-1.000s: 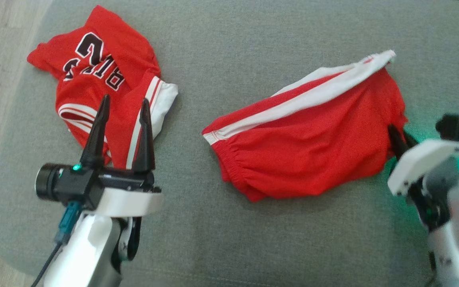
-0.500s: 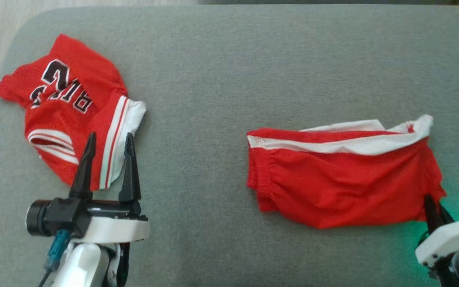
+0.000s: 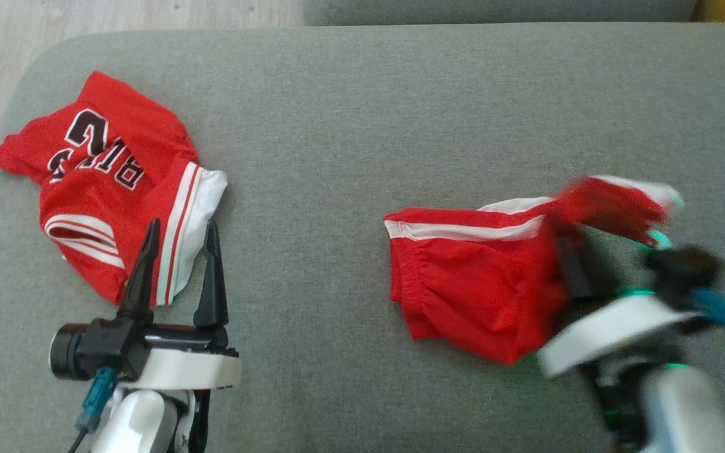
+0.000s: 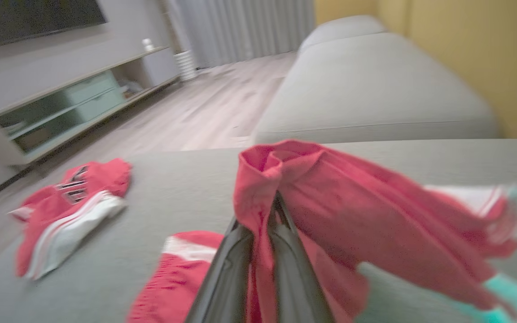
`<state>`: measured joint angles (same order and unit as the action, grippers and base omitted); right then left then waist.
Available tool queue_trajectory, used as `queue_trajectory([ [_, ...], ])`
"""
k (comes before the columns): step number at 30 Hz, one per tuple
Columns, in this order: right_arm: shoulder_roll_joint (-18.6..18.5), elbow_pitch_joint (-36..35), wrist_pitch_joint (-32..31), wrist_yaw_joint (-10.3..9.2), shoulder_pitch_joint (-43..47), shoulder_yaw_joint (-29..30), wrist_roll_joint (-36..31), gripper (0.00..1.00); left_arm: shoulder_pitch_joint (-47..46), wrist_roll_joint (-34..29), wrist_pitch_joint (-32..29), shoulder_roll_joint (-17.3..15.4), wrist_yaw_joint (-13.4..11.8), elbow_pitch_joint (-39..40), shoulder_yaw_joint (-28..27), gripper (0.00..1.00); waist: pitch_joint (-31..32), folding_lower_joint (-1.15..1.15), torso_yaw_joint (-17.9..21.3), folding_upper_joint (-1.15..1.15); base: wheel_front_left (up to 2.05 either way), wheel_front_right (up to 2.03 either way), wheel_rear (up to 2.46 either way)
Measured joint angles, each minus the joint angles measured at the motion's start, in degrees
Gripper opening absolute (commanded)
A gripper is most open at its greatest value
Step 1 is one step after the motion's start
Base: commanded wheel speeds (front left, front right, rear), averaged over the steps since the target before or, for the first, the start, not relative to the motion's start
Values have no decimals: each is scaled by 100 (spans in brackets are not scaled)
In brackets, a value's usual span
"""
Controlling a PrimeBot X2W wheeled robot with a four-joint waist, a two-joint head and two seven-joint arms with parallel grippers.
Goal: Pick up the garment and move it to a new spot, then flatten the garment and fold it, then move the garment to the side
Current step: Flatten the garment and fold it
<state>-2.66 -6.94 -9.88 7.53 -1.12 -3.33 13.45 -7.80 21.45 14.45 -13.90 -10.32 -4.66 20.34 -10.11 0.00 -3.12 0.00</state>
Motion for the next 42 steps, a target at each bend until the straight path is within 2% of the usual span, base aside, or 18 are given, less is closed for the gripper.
queue_trajectory([
  [3,-19,22,-182,0,-197,-1091,147,0,-1,0,0,13,31,-26,5,100,4,0,-50,0,0,0,0],
  [5,-37,303,-469,0,-190,-1657,313,0,-2,4,0,26,32,-48,10,100,2,0,-100,0,0,0,0],
  [7,-63,655,-612,0,-102,-1996,511,0,-3,20,0,60,34,-68,18,100,-2,0,-177,0,0,0,0],
  [11,-165,1120,-715,0,85,-2260,691,0,-2,26,0,98,75,-101,18,100,-5,0,-316,0,0,0,0],
  [12,-165,1199,-736,0,107,-2288,717,15,-2,26,0,109,75,-115,16,100,-4,0,-339,0,0,0,0],
  [13,-166,1221,-716,0,124,-2308,738,85,-1,26,0,118,75,-122,16,100,-4,0,-356,0,0,0,0],
  [14,-166,1217,-668,0,138,-2338,746,100,-1,26,0,130,76,-133,15,100,-5,0,-369,0,0,0,0],
  [17,-167,1031,-305,0,147,-2438,799,100,1,26,0,153,76,-166,5,100,-2,0,-365,0,0,0,0],
  [18,-177,740,56,0,110,-2475,826,100,4,26,0,154,76,-167,-10,100,-6,0,-340,0,0,0,0],
  [21,-205,318,534,0,-104,-2377,813,100,8,25,0,153,74,-169,-30,100,7,0,-293,0,0,0,0],
  [25,-211,-99,891,0,-327,-1508,431,100,15,22,0,134,54,-168,-77,100,63,0,-232,0,0,0,0],
  [29,-210,-299,945,0,-263,-403,-47,100,90,-4,-3,60,-33,-135,-156,100,149,0,-180,0,0,0,0],
  [30,-210,-299,945,0,-263,-403,-47,100,90,-4,-3,60,-33,-135,-156,100,149,0,-180,0,0,0,0],
  [34,-208,-394,875,0,43,326,-327,100,242,-26,-52,-32,-87,-83,-168,100,221,0,-137,0,0,0,0],
  [37,-187,-443,762,0,437,606,-417,100,321,-36,-147,-108,-154,-33,-170,100,300,0,-96,0,0,0,0],
  [42,-123,-553,670,0,880,620,-446,100,630,-85,-386,-227,-232,85,-164,100,478,0,-5,0,0,0,0],
])
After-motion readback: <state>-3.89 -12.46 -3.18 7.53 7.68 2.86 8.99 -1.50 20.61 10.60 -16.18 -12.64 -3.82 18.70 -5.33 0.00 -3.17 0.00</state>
